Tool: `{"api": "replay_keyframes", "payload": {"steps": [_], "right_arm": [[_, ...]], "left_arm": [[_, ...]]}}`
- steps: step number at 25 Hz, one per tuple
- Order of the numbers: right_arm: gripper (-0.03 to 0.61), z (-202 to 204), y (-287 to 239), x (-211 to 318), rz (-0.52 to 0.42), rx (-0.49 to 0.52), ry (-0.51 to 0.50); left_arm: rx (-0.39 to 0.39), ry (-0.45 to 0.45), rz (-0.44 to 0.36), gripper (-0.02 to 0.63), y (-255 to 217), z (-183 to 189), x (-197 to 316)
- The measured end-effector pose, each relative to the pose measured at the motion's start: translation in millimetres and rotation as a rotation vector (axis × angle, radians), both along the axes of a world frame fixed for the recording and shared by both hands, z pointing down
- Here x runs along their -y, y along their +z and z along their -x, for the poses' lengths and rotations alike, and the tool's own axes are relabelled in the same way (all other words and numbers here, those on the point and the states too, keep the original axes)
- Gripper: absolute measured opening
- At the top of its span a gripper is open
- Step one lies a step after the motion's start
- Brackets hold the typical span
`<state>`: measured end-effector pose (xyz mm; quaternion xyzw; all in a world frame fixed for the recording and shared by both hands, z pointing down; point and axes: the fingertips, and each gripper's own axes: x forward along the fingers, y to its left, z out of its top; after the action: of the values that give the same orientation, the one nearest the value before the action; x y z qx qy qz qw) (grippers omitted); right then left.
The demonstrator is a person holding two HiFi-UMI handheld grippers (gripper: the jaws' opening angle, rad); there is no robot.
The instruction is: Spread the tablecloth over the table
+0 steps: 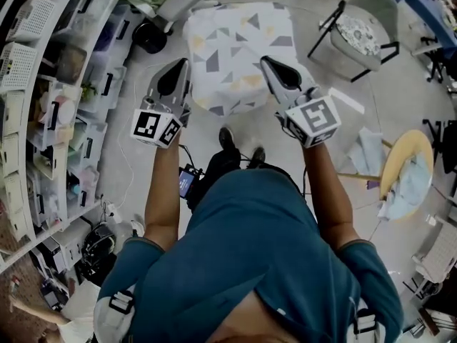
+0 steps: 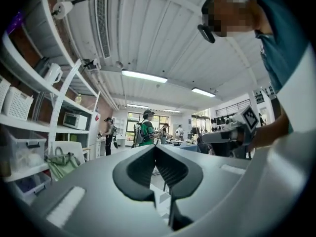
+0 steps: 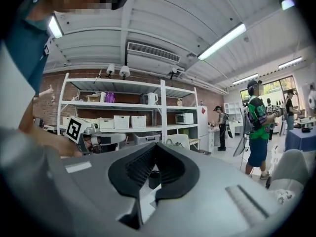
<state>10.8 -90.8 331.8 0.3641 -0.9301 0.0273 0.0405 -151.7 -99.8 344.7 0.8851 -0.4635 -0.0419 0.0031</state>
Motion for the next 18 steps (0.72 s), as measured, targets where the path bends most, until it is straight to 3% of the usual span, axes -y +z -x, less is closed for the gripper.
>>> {"api": "replay_keyframes", "payload": {"steps": [9, 18], "right_arm": [[0.008, 15, -53, -26, -0.031, -0.043, -0.011], [0.008, 8, -62, -24, -0.042, -0.049, 0.001]], "left_arm": [[0.020, 0.072, -0.074, -0.003, -60, -25, -16], [0.016, 0.076, -0.068, -0.003, -62, -29, -15]]}}
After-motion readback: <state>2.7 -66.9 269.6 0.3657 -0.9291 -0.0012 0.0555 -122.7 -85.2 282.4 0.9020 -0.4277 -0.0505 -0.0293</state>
